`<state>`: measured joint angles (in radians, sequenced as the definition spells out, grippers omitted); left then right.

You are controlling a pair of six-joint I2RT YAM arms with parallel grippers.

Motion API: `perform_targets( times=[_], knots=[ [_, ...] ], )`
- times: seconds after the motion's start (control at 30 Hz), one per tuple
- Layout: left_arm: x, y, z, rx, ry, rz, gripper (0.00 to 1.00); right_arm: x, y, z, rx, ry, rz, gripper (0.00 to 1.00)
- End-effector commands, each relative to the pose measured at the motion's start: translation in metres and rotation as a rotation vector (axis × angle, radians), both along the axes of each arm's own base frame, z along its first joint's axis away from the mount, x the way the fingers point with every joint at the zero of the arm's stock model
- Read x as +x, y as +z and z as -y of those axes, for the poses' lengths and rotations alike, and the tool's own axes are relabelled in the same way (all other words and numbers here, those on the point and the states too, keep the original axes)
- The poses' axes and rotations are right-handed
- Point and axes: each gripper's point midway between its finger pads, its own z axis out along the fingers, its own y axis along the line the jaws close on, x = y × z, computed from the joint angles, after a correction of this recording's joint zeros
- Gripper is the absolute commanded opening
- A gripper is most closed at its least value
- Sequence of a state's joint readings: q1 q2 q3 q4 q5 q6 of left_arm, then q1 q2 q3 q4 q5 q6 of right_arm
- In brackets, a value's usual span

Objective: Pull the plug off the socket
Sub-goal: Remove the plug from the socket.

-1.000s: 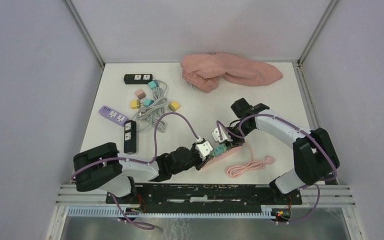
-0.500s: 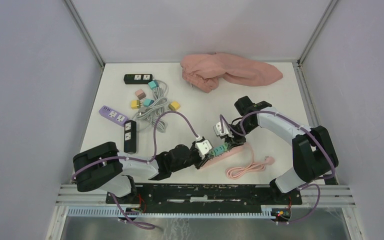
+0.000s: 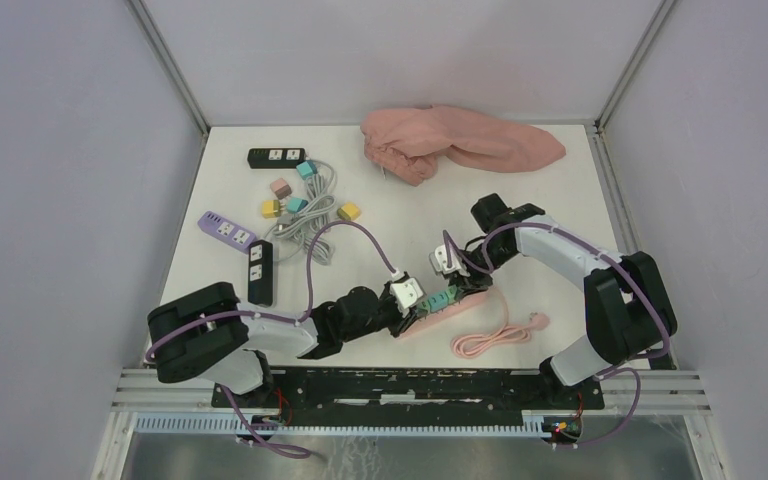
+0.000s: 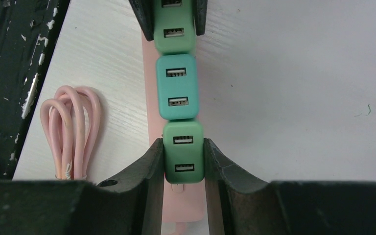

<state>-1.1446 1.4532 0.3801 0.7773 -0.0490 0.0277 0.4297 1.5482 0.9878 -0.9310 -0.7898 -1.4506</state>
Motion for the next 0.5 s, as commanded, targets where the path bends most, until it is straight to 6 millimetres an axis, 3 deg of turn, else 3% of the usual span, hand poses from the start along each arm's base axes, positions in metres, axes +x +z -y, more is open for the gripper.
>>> perform_targets(
  times=[0.0,0.1,0.2,0.3,0.47],
  knots=[
    [-0.004,-0.023,-0.009,0.069,-0.009,-0.025,0.03,0.013,0.027,-0.018,0.066,-0.136,-0.033,0.00],
    [-0.004,-0.023,-0.012,0.070,-0.004,-0.023,0.03,0.023,0.027,-0.004,0.042,-0.170,-0.010,0.00],
    [-0.003,-0.024,-0.014,0.072,0.001,-0.021,0.03,0.020,0.023,0.012,0.012,-0.124,0.015,0.00],
    [-0.003,-0.023,-0.015,0.069,0.002,-0.021,0.03,0.006,0.022,0.021,0.005,-0.030,0.018,0.00],
    [-0.003,-0.022,-0.014,0.065,-0.004,-0.025,0.03,-0.028,0.026,0.005,0.115,0.096,-0.046,0.00]
  ],
)
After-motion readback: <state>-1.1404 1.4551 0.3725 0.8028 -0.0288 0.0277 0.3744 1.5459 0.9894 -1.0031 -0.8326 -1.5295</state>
